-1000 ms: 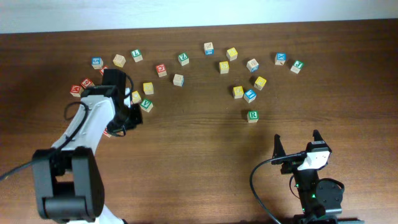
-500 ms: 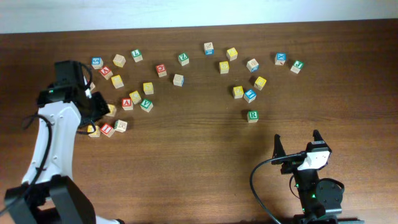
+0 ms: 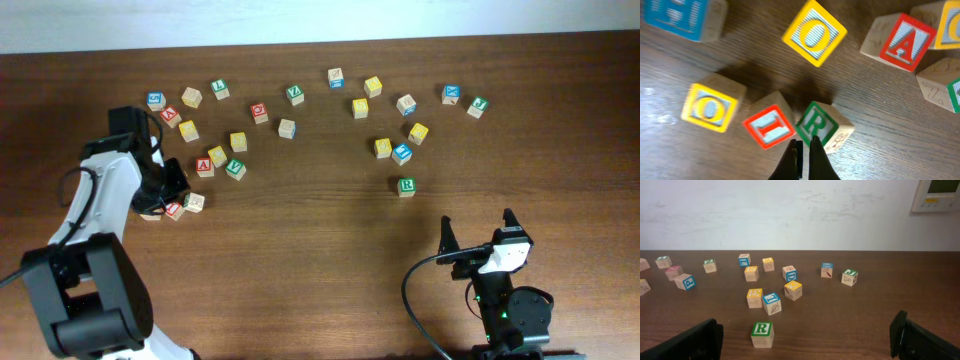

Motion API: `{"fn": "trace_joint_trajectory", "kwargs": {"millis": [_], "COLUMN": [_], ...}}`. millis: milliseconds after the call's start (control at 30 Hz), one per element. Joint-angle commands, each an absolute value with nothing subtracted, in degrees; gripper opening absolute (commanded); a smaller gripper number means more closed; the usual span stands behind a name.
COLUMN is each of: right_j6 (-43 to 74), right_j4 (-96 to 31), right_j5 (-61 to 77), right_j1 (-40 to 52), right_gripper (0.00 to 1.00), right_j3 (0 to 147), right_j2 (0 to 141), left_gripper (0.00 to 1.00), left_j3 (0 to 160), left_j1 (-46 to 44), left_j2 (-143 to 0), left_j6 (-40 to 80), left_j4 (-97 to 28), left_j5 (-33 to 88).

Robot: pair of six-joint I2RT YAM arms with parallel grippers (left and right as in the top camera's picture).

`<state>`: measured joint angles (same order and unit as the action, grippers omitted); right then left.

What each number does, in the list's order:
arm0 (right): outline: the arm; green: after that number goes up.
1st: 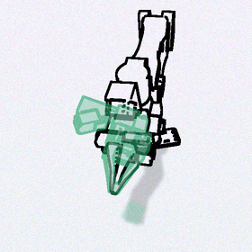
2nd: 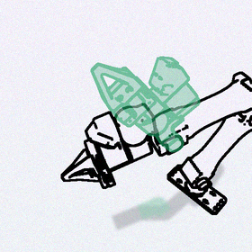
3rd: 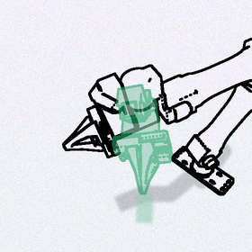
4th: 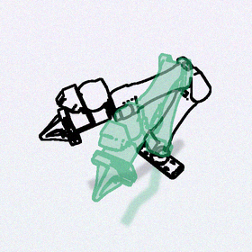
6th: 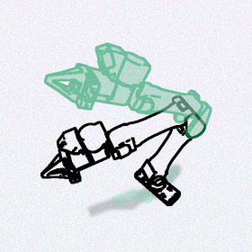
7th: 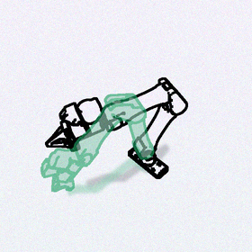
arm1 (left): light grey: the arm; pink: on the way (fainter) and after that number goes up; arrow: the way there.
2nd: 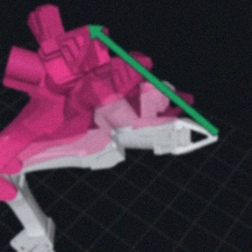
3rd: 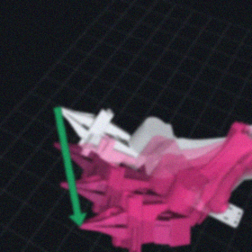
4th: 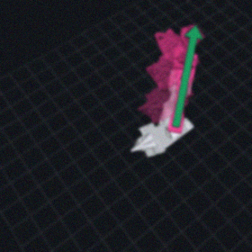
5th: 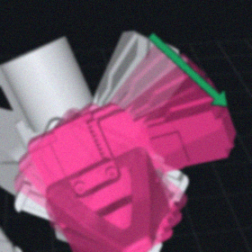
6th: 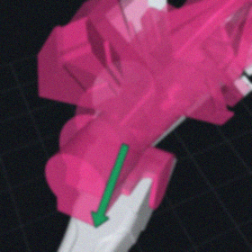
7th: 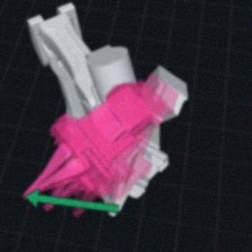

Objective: Spell out RSS
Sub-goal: 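Move the open left gripper over the green R block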

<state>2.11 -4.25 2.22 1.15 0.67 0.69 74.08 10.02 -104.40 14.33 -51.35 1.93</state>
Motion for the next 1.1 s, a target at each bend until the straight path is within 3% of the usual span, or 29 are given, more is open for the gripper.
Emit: {"fn": "trace_joint_trajectory", "kwargs": {"millis": [0, 1067], "right_j6": [1.9, 1.9], "right_j4": [-4.5, -4.5], "right_j5": [1.9, 1.9], "right_j1": [0.7, 0.7], "right_gripper": [0.98, 0.98], "right_j3": [0.3, 0.3], "right_j2": [0.4, 0.4], "left_gripper": [0.00, 0.00], "left_j3": [73.8, 72.7], "left_j1": [9.2, 6.8], "left_j2": [-105.4, -105.4], "left_j6": [13.1, 8.9], "left_j4": [-51.1, -50.9], "left_j5": [4.3, 12.6]}}
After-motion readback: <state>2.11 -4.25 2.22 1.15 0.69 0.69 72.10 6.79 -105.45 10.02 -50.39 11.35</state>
